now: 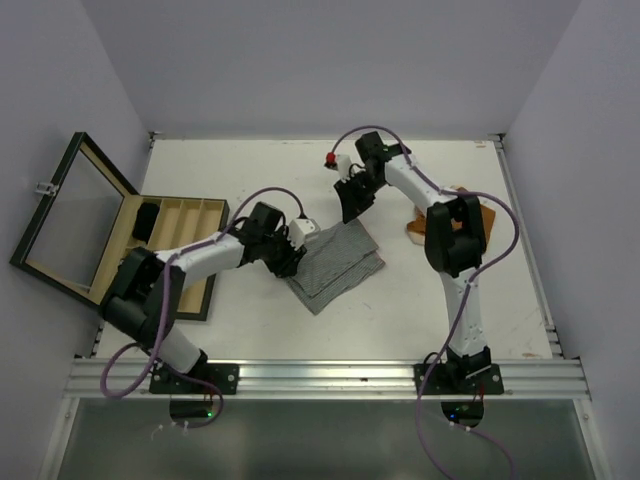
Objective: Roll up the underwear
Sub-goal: Fold the underwear
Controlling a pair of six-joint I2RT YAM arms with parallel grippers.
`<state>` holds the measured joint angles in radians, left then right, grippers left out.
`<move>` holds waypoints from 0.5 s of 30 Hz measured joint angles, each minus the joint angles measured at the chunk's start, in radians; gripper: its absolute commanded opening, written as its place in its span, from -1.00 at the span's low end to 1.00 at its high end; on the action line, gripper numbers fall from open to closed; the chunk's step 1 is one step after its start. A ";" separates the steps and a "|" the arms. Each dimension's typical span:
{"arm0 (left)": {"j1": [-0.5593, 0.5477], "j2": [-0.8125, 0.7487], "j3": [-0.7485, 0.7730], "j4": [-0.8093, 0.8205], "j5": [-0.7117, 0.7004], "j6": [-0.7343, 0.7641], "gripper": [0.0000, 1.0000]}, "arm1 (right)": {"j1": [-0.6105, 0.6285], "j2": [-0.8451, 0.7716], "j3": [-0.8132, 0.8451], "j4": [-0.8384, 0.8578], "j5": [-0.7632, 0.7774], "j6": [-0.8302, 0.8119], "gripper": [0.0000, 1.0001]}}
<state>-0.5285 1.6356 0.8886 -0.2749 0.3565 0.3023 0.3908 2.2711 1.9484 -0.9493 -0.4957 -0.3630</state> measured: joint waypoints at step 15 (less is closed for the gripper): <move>-0.178 0.008 0.239 -0.007 -0.097 0.005 -0.05 | -0.261 -0.545 -0.756 0.257 -0.144 0.389 -0.89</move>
<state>-0.7063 1.6432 1.1278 -0.2821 0.2592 0.3077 0.1295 1.7264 1.1923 -0.6918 -0.6395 0.0257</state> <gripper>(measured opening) 0.476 0.088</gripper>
